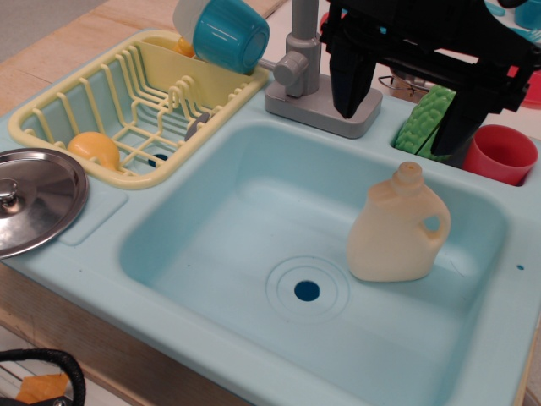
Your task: Put detergent from sink into drying rack
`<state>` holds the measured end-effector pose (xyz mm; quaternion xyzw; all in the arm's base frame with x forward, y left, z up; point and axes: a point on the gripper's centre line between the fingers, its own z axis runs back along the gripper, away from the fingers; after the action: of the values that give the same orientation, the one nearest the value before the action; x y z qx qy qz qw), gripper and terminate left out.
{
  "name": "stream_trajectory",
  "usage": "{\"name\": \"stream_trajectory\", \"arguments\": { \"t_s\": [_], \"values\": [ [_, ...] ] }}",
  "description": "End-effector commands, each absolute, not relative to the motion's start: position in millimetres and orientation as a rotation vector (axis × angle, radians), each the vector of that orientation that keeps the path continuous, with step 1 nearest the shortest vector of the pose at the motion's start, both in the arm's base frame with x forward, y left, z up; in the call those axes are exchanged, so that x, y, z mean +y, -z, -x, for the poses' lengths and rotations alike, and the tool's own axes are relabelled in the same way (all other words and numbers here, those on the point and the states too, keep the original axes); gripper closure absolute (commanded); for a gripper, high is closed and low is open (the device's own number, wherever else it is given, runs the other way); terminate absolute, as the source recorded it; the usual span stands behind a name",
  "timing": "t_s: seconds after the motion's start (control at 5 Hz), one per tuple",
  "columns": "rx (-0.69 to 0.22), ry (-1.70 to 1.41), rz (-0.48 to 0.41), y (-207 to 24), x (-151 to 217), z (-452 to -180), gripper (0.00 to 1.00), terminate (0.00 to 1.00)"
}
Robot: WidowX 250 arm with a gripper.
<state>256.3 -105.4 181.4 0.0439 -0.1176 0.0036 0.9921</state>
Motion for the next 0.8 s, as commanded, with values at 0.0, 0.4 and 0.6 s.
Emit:
{"name": "stream_trajectory", "arguments": {
  "t_s": [0.0,0.4,0.6],
  "values": [
    [-0.236,-0.007,-0.088,-181.4,-105.4,-256.3,0.0,0.0],
    [-0.45,0.43,0.057,-167.9,-115.9,-253.4,0.0,0.0],
    [-0.483,0.456,0.114,-162.0,-115.1,-255.0,0.0,0.0]
  ]
}}
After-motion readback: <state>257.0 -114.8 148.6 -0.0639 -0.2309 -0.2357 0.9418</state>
